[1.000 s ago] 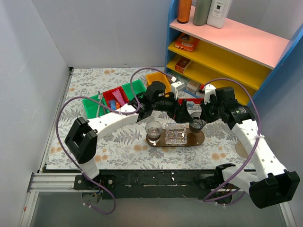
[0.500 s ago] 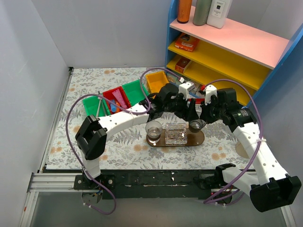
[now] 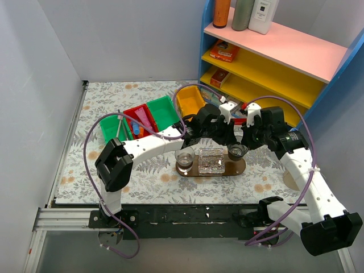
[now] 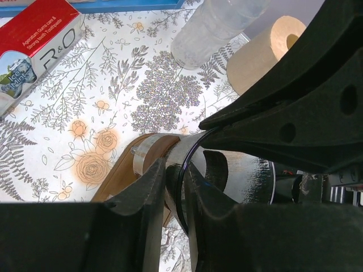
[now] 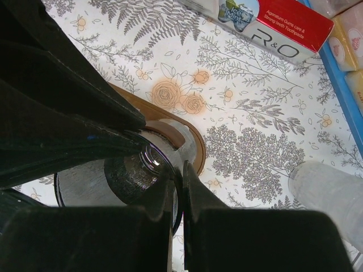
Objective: Prepare toiletry sets of a toothbrush and toothpaste on the tray
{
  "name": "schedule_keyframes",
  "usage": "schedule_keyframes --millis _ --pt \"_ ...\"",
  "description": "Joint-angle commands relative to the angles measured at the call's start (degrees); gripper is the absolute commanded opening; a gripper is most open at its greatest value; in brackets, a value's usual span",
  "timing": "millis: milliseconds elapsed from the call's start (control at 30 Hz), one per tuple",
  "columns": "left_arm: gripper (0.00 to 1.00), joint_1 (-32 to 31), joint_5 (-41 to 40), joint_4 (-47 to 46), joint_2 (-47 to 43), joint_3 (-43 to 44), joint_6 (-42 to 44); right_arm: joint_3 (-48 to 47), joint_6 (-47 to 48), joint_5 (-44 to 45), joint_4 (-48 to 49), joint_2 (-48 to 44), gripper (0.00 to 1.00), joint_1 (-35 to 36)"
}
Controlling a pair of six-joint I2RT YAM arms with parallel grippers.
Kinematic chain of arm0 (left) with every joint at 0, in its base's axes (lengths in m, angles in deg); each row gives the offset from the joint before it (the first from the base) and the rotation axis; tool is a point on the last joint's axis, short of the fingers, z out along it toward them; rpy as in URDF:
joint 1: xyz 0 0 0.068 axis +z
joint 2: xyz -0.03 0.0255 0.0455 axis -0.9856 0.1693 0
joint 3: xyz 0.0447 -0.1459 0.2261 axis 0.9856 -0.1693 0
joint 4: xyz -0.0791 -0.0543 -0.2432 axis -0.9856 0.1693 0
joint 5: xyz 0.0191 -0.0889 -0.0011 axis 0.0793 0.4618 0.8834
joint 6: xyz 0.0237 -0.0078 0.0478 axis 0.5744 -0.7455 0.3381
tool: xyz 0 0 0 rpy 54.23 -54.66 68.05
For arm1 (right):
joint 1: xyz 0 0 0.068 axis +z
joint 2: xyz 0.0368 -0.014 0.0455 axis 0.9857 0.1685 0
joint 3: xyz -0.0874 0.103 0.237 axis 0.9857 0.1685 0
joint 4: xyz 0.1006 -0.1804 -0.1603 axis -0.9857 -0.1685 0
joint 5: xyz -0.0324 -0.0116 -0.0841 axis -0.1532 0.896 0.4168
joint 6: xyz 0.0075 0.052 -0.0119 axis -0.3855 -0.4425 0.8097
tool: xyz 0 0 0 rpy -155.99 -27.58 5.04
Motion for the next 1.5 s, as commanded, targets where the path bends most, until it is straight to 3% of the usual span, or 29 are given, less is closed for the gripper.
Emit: schedule_keyframes --millis 0,33,233,400,667,1300,1400,1467 --pt "0.0 -1.1 -1.8 1.1 -0.7 2.1 1.1 -2.0 -2.7 1.0 4.2 -0.8 0.09 0.1" --pt "0.0 -1.4 -2.9 1.2 -0.7 2.4 0.7 -2.1 -3.2 1.5 4.1 -0.8 0.21 0.1" --pt "0.0 -2.0 -10.3 0.2 -0.6 3.2 -4.6 -2.2 -10.7 9.4 5.0 -2.0 0.45 0.1" --pt "0.0 -2.5 -14.1 -1.3 -0.8 3.6 -8.8 -2.8 -13.4 12.6 4.8 -2.8 0.54 0.1" --pt "0.0 -3.3 -21.7 -6.1 -2.8 0.1 -11.8 -1.6 -17.4 11.5 3.8 -2.1 0.54 0.1" --pt "0.0 -4.9 -26.9 -8.1 -3.0 -0.4 -11.7 4.9 -23.0 9.7 5.9 -1.9 0.46 0.1" --pt "0.0 -5.2 -26.8 -8.3 -3.0 -0.5 -11.5 5.4 -23.1 9.6 6.5 -1.8 0.42 0.1" --pt "0.0 -5.4 -26.8 -8.5 -3.0 -0.6 -11.4 5.3 -23.2 10.3 6.7 -1.5 0.33 0.1"
